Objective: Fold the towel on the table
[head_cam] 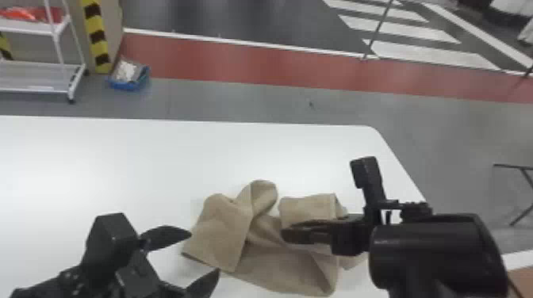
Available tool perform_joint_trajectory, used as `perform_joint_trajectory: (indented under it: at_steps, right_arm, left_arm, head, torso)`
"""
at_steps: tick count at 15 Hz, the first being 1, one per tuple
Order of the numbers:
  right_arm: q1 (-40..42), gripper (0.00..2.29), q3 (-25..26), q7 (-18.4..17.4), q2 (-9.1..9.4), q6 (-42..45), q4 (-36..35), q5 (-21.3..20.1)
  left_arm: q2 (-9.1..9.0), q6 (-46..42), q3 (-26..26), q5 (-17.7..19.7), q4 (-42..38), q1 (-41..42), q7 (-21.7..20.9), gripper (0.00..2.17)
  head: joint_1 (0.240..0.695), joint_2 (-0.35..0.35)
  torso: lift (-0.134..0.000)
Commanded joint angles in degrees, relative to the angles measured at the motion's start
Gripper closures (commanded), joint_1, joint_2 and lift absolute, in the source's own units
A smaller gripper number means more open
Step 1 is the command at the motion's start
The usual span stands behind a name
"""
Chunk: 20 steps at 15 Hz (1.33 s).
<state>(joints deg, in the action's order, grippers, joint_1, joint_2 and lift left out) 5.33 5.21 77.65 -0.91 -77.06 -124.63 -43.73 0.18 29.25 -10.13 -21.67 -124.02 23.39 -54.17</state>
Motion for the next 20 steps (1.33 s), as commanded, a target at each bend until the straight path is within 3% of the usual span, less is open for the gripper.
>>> perform_joint_trajectory:
  at_steps: [1, 4, 7, 11, 13, 20]
  right_arm:
    - [1.2, 2.25, 2.9, 0.7, -0.4, 1.5, -2.0, 0.6]
    - [3.6, 2.25, 7.9, 0.7, -0.67, 1.0, -5.2, 0.7]
    - [9.3, 2.25, 14.3, 0.7, -0.67, 7.7, -7.7, 1.8]
    - [14.5, 2.25, 18.9, 0.7, 0.04, 12.6, -7.7, 4.1]
    - [15.8, 2.25, 19.6, 0.7, 0.39, 12.8, -8.3, 5.3]
    - [18.0, 2.25, 21.3, 0.7, 0.97, 14.0, -8.5, 6.4]
  left_arm:
    - [0.08, 0.1, -2.0, 0.0, 1.4, -1.0, 0.0, 0.21]
    - [-0.01, 0.2, -4.3, 0.7, 1.9, -1.8, 2.1, 0.21]
    - [-0.09, 0.1, -6.8, 1.0, 4.1, -2.4, 5.5, 0.21]
    - [-0.33, -0.1, -9.3, 1.1, 8.4, -4.3, 7.4, 0.2]
    - [-0.33, -5.7, -10.1, -1.5, 10.0, -4.7, 12.0, 0.2]
    - [-0.33, -1.0, -14.5, -0.7, 8.7, -3.5, 16.6, 0.22]
  head:
    - [0.695, -0.277]
    - [0.695, -0.348]
    - [0.695, -0.35]
    - [0.695, -0.35]
    - [0.695, -0.35]
    - [0.695, -0.35]
  torso:
    - [-0.124]
    - [-0.124]
    - [-0.124]
    - [-0.124]
    - [-0.124]
    - [-0.124]
